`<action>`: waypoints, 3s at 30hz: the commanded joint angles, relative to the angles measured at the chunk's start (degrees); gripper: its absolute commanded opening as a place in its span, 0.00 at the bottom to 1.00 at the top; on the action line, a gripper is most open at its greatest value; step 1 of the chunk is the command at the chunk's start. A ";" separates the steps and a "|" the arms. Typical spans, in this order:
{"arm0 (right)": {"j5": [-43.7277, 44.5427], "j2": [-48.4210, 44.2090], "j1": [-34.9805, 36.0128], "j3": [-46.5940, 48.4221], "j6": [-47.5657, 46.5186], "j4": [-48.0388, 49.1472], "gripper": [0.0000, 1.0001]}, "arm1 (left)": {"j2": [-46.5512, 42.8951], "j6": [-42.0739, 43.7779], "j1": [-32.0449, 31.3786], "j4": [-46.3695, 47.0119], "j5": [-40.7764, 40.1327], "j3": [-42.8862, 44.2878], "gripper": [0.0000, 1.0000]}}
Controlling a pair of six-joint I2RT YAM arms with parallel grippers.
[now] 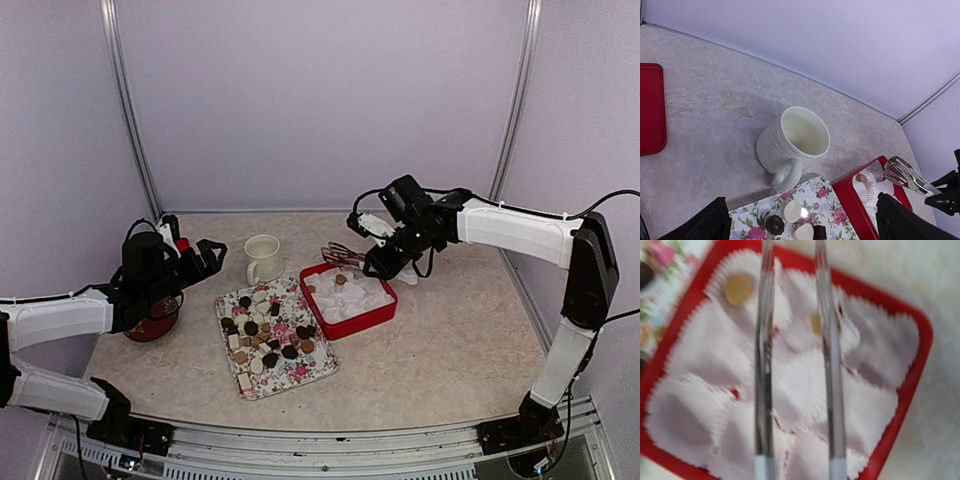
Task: Pack the chocolate
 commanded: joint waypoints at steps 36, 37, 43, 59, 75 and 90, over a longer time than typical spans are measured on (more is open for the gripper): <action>-5.62 -3.02 19.62 0.05 16.78 -10.60 0.33 | -0.18 -0.28 0.01 0.29 0.89 1.11 0.99; -5.90 -2.85 19.73 -0.12 17.28 -10.19 0.33 | -0.25 -0.25 0.01 0.27 0.85 1.08 0.99; -5.81 -1.19 20.31 -0.72 19.01 -8.73 0.33 | -0.34 -0.26 0.03 1.04 0.68 0.26 0.99; -4.24 3.47 20.31 0.38 18.06 -9.09 0.35 | -0.26 0.19 0.41 0.99 0.32 -0.24 0.99; -3.25 7.32 20.32 4.13 16.06 -10.47 0.37 | 0.28 0.34 1.06 1.23 0.52 -0.66 0.99; -3.49 7.65 20.33 7.23 13.88 -11.08 0.26 | 0.49 0.24 1.95 1.95 1.26 -1.21 0.99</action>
